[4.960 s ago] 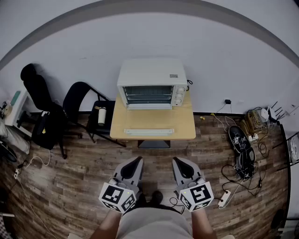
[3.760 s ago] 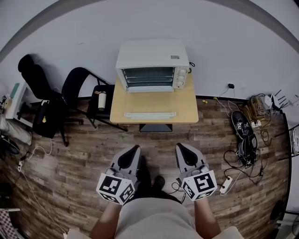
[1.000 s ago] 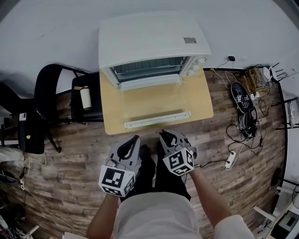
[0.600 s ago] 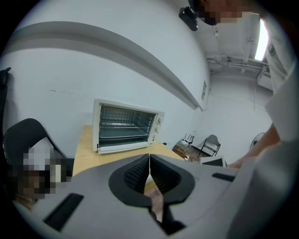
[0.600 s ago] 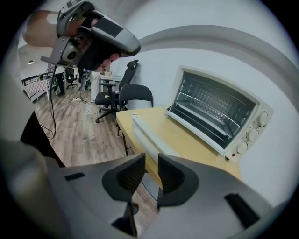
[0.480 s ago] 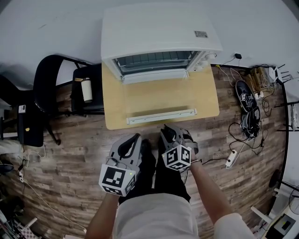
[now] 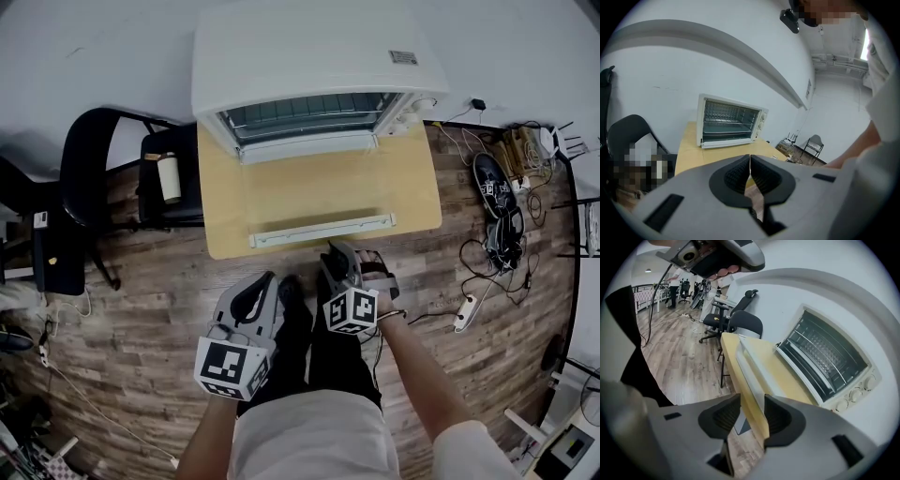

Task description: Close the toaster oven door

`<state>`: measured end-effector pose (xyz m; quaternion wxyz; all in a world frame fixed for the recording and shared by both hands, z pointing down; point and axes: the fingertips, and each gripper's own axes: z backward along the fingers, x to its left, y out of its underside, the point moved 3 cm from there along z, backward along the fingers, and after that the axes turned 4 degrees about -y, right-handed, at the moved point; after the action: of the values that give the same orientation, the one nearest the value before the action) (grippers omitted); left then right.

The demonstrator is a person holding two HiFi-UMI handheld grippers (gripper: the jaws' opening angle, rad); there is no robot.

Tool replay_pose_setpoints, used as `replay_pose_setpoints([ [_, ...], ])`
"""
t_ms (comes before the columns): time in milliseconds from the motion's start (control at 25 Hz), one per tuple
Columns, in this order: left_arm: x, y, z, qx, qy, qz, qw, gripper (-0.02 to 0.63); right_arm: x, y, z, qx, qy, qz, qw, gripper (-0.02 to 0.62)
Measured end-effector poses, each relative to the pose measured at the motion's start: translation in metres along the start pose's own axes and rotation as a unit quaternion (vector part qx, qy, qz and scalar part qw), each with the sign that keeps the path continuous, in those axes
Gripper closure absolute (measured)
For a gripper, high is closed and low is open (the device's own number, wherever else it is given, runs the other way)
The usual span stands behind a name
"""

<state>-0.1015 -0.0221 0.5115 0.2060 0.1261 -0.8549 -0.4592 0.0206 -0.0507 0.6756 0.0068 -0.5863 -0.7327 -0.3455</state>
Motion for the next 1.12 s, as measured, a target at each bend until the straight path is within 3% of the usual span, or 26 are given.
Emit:
replay_pose_setpoints([
  [760,0.011,0.005,-0.006,0.006,0.0,0.002,1.0,0.597,0.005,0.008,-0.019,0.022,-0.001,0.047,0.999,0.38],
  [1120,0.009,0.0,-0.008,0.0,0.001,-0.005,1.0,0.597,-0.004,0.002,-0.011,0.016,0.024,0.062,0.998,0.403],
])
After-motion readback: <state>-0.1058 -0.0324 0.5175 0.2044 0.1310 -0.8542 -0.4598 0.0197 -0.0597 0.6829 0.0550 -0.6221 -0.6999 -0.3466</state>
